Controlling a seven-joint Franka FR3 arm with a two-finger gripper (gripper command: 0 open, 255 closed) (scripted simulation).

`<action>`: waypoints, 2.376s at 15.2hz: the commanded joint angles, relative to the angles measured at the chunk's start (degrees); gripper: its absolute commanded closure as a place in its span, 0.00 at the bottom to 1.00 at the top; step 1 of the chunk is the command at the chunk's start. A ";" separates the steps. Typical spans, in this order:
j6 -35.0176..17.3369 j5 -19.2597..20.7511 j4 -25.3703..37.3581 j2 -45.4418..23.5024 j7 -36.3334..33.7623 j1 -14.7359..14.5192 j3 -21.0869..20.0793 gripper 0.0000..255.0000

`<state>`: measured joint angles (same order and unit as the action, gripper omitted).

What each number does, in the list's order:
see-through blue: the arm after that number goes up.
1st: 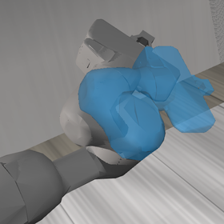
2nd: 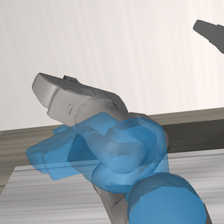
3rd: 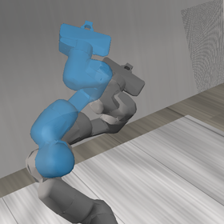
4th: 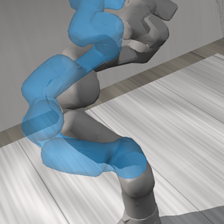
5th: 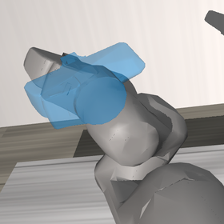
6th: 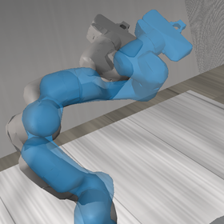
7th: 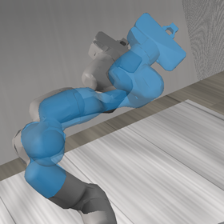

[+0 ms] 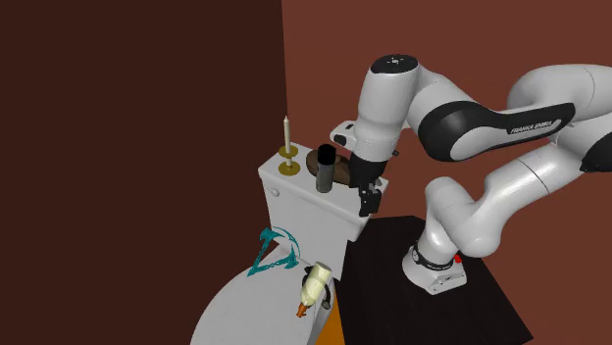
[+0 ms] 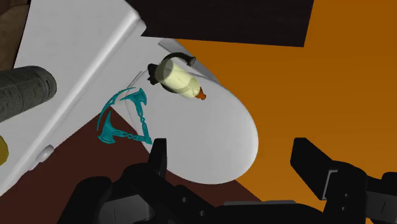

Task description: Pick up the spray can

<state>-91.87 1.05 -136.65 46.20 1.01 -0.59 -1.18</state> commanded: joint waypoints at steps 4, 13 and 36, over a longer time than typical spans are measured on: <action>-1.08 2.66 -0.39 -0.67 4.78 1.24 4.11 0.00; -5.41 9.44 2.36 -7.09 18.93 4.19 16.46 0.00; -17.23 11.36 8.41 -23.80 37.31 4.82 32.90 1.00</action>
<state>-109.00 12.39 -128.11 22.40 38.34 4.22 31.70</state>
